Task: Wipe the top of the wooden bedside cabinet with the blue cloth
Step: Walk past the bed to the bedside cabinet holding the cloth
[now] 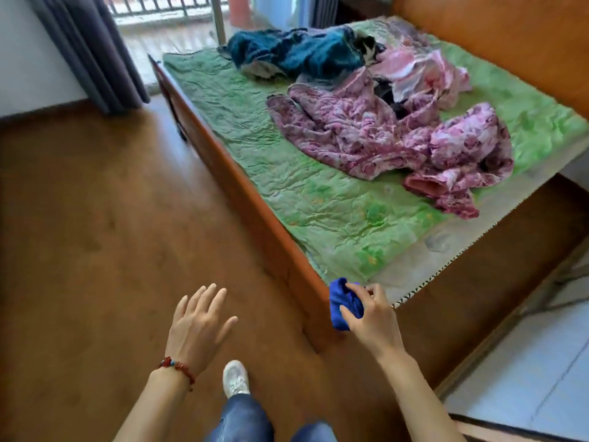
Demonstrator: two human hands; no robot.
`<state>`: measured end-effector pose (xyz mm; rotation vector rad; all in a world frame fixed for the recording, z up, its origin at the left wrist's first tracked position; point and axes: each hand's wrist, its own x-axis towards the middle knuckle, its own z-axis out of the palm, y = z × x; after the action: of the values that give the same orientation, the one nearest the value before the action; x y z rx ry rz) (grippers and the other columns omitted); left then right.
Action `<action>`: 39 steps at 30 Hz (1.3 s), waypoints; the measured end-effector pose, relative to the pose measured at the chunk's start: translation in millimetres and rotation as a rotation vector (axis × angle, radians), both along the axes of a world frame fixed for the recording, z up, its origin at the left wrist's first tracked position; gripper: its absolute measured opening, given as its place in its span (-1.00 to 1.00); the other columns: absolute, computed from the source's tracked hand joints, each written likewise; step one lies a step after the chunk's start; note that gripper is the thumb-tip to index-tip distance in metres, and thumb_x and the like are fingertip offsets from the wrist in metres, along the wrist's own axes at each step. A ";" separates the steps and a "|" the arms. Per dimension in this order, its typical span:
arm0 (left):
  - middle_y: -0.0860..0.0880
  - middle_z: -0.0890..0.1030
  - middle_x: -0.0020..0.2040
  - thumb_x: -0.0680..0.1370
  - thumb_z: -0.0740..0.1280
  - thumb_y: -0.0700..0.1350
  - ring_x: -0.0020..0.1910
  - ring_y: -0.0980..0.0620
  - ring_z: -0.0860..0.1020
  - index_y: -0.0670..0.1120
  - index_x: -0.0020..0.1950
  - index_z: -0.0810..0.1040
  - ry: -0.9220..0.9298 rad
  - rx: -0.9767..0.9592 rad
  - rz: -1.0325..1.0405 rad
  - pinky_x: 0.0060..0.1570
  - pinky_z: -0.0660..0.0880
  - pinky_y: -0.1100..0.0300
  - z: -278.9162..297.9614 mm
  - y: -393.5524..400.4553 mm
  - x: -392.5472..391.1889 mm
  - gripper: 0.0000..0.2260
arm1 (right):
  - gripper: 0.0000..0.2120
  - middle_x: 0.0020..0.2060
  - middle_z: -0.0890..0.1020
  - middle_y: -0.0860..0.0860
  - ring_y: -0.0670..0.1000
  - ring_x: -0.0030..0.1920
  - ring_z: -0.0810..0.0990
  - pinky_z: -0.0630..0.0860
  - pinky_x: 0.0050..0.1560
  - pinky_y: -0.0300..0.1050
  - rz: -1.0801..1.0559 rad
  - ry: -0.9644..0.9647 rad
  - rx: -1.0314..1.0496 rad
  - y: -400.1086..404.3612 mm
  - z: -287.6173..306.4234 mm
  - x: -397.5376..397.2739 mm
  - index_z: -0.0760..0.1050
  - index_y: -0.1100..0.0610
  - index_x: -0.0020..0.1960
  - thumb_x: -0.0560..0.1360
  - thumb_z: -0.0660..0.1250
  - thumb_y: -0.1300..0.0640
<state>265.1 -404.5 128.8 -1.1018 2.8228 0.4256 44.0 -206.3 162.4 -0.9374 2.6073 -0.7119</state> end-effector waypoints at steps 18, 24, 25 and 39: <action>-0.23 0.57 0.14 0.59 -0.15 0.23 0.11 -0.20 0.55 -0.23 0.18 0.56 -0.083 0.009 0.425 0.04 0.45 -0.17 1.9 -262.9 101.7 -0.31 | -0.57 -0.08 0.34 0.00 0.14 -0.12 0.53 0.44 -0.12 -0.08 0.484 -0.014 -0.042 -378.7 -9.8 32.9 0.47 0.11 0.24 0.38 0.43 0.16; -0.22 0.57 0.14 0.59 -0.15 0.23 0.12 -0.20 0.54 -0.23 0.18 0.55 -0.085 0.022 0.453 0.04 0.45 -0.19 -10.0 -358.7 69.9 -0.32 | -0.57 -0.05 0.36 0.02 0.10 -0.11 0.52 0.36 -0.14 -0.20 0.534 -0.022 -0.043 -493.7 -19.2 1.8 0.45 0.11 0.26 0.41 0.41 0.15; -0.22 0.58 0.14 0.59 -0.15 0.23 0.12 -0.20 0.55 -0.23 0.18 0.56 -0.086 0.019 0.456 0.03 0.46 -0.19 -10.9 -377.9 62.2 -0.32 | -0.57 -0.05 0.34 0.00 0.09 -0.12 0.51 0.37 -0.14 -0.19 0.540 -0.028 -0.052 -515.4 -19.8 -5.4 0.45 0.10 0.26 0.41 0.40 0.15; -0.23 0.60 0.09 0.59 -0.16 0.23 0.06 -0.21 0.58 -0.24 0.13 0.58 -0.030 -0.061 0.513 -0.03 0.48 -0.19 21.1 -646.4 -14.3 -0.31 | -0.58 -0.05 0.35 -0.02 -0.03 -0.16 0.44 0.45 -0.11 -0.17 0.600 -0.040 -0.111 -803.7 5.0 -82.9 0.43 0.08 0.27 0.43 0.38 0.12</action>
<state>250.8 -1050.9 149.9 -1.8287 2.5127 0.3486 -38.9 -1009.9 167.4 -1.6131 2.0853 -0.6944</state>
